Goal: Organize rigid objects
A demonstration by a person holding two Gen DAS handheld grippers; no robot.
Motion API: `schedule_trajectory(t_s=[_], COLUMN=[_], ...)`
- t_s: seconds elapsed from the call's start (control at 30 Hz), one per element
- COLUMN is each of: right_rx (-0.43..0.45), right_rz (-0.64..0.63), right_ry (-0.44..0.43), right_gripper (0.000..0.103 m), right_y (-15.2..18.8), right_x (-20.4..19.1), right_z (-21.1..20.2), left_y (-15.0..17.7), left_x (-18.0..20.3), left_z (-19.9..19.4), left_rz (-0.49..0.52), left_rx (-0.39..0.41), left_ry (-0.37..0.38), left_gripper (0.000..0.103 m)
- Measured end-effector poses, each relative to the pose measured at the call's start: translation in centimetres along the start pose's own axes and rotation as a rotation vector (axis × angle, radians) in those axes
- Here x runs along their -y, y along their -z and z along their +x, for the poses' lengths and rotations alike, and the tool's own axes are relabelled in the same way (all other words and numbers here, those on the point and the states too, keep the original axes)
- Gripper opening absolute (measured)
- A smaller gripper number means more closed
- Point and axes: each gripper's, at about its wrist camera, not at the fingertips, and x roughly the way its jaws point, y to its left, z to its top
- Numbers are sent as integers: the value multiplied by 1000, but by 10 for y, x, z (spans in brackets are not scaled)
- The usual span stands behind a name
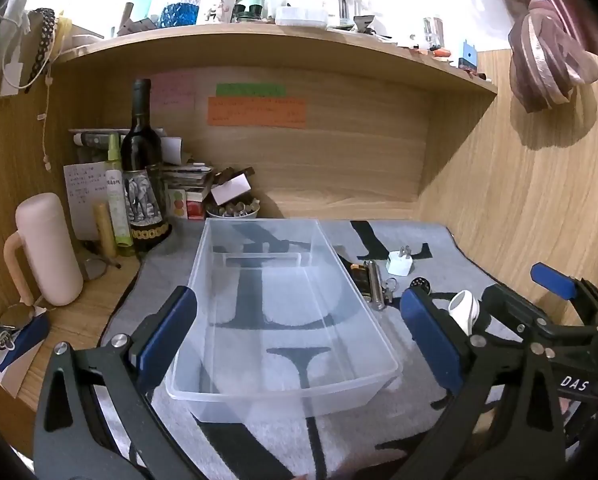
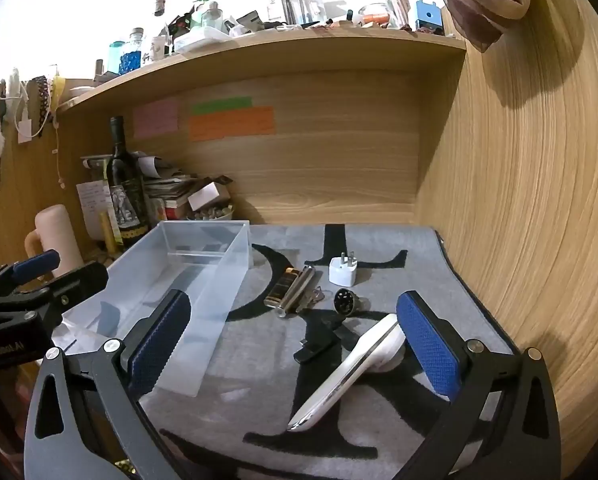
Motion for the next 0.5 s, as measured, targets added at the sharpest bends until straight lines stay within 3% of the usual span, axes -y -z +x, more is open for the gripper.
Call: schedule_trajectory(t_s=[0.5], right_rx=[13], right_rz=[-7], right_ry=[3], right_gripper=[103], right_y=[-2], right_x=[2], right_z=[-2], left_y=[-2], left_x=[0], left_z=[0], left_rz=[10], left_rx=[9], left_ry=[-6], left_gripper=[103])
